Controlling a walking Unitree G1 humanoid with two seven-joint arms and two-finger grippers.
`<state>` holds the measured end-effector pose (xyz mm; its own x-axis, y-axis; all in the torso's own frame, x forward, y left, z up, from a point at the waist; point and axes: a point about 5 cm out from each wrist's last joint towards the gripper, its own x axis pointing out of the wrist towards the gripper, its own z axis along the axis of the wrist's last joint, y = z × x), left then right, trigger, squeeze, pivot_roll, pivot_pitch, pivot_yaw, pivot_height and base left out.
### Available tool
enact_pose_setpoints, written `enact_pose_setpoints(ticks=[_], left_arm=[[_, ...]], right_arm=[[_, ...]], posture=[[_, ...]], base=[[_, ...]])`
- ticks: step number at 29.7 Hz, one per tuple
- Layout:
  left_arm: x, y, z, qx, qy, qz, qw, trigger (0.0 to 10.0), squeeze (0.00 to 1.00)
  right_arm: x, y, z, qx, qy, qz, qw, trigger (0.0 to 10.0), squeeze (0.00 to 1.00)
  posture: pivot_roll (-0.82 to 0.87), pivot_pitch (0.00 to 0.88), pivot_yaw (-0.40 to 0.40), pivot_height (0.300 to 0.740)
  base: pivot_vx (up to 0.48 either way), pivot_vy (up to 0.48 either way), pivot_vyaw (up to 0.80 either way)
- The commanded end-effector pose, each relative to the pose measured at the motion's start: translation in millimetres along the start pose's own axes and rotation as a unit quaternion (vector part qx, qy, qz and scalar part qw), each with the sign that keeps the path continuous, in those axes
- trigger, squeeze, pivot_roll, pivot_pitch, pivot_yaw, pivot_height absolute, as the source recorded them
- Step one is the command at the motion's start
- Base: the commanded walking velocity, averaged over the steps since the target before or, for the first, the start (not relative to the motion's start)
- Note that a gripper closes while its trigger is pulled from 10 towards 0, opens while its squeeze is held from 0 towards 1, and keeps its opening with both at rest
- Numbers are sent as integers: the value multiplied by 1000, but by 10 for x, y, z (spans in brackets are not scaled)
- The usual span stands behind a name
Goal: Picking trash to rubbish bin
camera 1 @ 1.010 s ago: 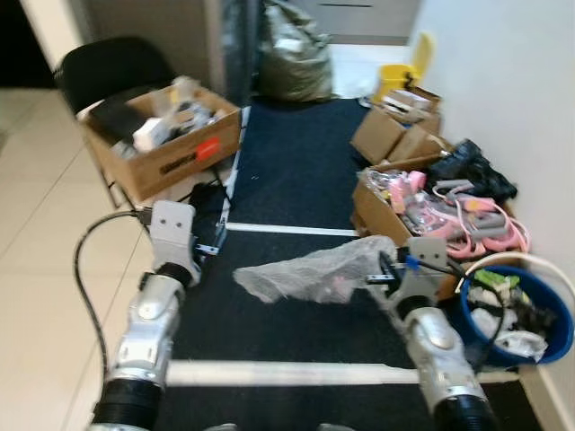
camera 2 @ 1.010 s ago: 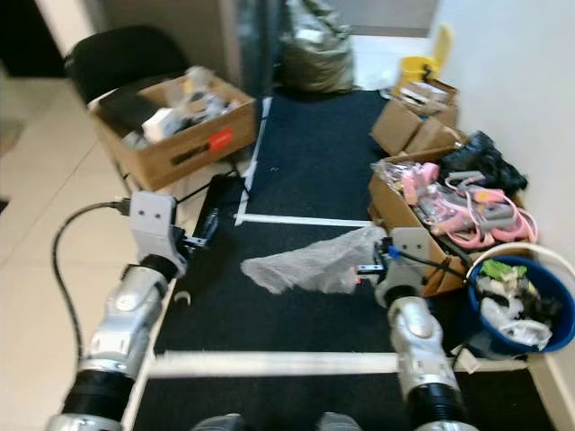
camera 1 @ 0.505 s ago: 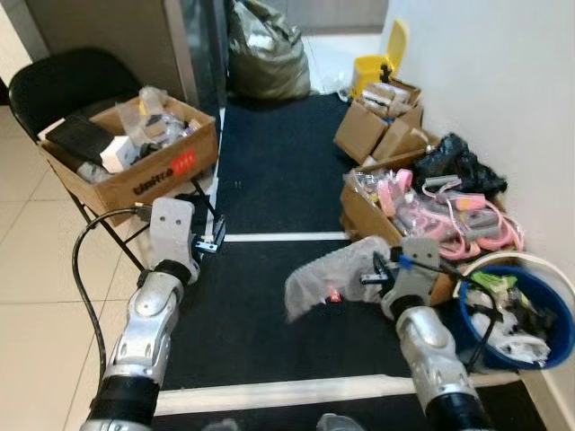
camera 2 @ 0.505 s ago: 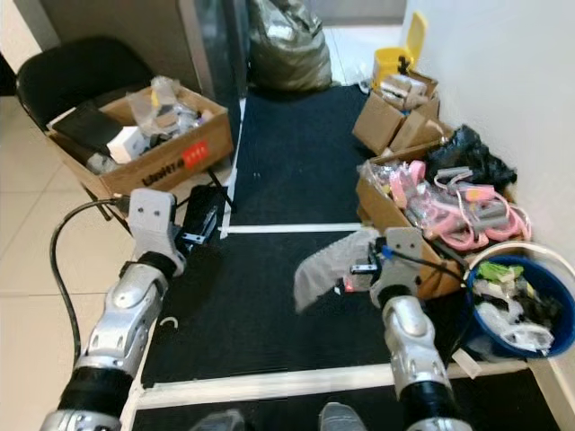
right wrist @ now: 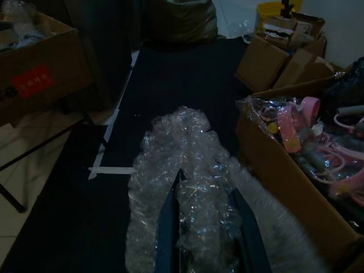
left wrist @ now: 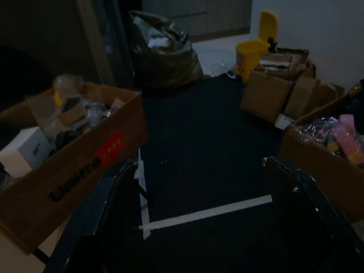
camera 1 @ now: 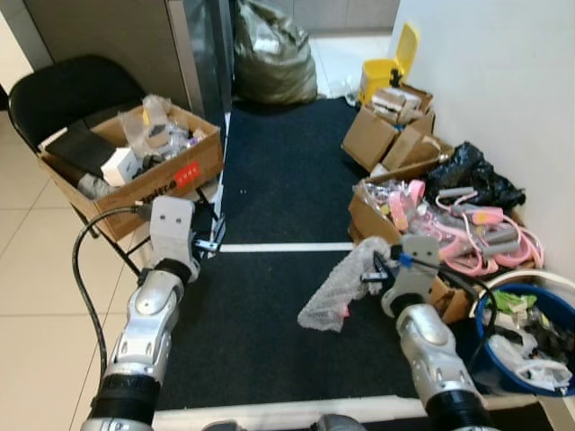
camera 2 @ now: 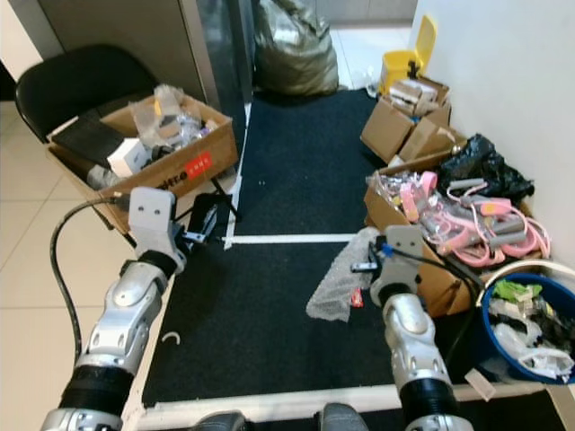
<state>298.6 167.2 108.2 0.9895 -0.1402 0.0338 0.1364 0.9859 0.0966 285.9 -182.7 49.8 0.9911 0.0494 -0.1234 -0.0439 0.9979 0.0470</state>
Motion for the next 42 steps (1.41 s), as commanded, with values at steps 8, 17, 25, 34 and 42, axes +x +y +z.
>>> enact_pose_setpoints(ticks=[8,17,25,34,42], left_arm=[[17,10,-101,3,48,18,999,10000,0],[-27,16,-242,17,84,18,996,10000,0],[-3,21,-186,21,72,18,997,10000,0],[15,49,-150,18,60,24,998,10000,0],[8,75,-141,16,59,28,998,10000,0]], right_arm=[[24,37,-124,19,48,-5,999,10000,0],[11,18,-198,-22,71,6,997,10000,0],[55,-26,-111,-10,47,-1,999,10000,0],[71,-27,-69,-12,32,-3,999,10000,0],[76,-11,-73,-8,30,-3,1000,10000,0]], posture=[[-52,10,11,740],[-52,3,7,740],[-50,0,2,740],[-50,0,0,740],[-47,0,-3,740]], base=[[38,0,0],[0,0,0],[0,0,0],[0,0,0],[0,0,0]])
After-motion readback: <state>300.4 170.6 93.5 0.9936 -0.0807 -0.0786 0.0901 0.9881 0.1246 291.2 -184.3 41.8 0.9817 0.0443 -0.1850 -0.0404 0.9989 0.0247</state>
